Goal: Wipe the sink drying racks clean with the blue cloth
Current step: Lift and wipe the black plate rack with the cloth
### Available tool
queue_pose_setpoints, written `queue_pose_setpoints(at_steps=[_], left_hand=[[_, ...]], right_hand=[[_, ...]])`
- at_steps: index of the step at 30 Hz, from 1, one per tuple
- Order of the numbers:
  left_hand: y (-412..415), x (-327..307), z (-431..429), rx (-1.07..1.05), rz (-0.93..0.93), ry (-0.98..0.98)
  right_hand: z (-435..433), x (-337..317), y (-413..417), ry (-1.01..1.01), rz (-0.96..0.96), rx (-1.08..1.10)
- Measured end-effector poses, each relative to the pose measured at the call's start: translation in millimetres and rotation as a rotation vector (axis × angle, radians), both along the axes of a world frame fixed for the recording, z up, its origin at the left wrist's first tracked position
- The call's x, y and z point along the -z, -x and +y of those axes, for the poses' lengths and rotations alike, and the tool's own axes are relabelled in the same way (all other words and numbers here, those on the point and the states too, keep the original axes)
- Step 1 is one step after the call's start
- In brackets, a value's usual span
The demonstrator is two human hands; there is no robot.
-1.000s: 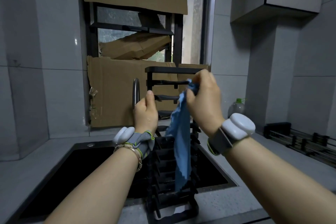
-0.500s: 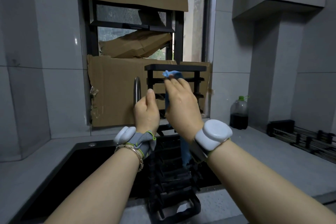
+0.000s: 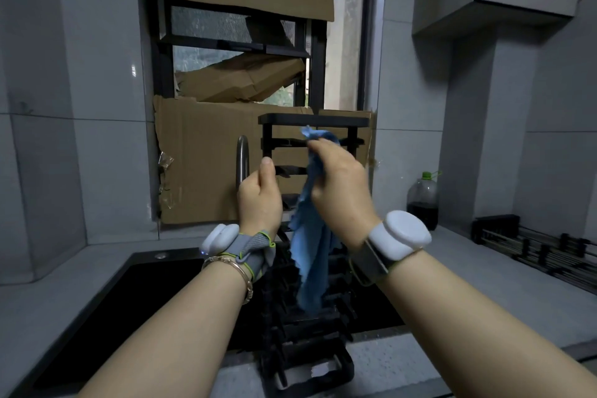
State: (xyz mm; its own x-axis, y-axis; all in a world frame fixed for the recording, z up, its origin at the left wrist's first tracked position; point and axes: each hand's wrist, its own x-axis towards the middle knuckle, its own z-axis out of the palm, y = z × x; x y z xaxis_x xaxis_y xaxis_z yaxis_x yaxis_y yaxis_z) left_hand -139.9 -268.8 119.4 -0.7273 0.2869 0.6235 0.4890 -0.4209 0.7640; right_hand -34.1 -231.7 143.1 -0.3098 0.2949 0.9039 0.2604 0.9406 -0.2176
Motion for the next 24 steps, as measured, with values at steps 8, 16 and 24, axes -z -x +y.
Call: queue_pose_setpoints(at_steps=[8,16,24], left_hand=[[-2,0,-2,-0.002,0.0,0.032],[-1,-1,-2,0.004,-0.004,0.049],[-4,-6,-9,0.048,-0.019,0.077]], right_hand=[[6,22,-13,0.094,-0.223,0.154],[-4,-10,-22,0.548,-0.15,0.04],[-17,-19,-14,1.31,0.433,-0.709]])
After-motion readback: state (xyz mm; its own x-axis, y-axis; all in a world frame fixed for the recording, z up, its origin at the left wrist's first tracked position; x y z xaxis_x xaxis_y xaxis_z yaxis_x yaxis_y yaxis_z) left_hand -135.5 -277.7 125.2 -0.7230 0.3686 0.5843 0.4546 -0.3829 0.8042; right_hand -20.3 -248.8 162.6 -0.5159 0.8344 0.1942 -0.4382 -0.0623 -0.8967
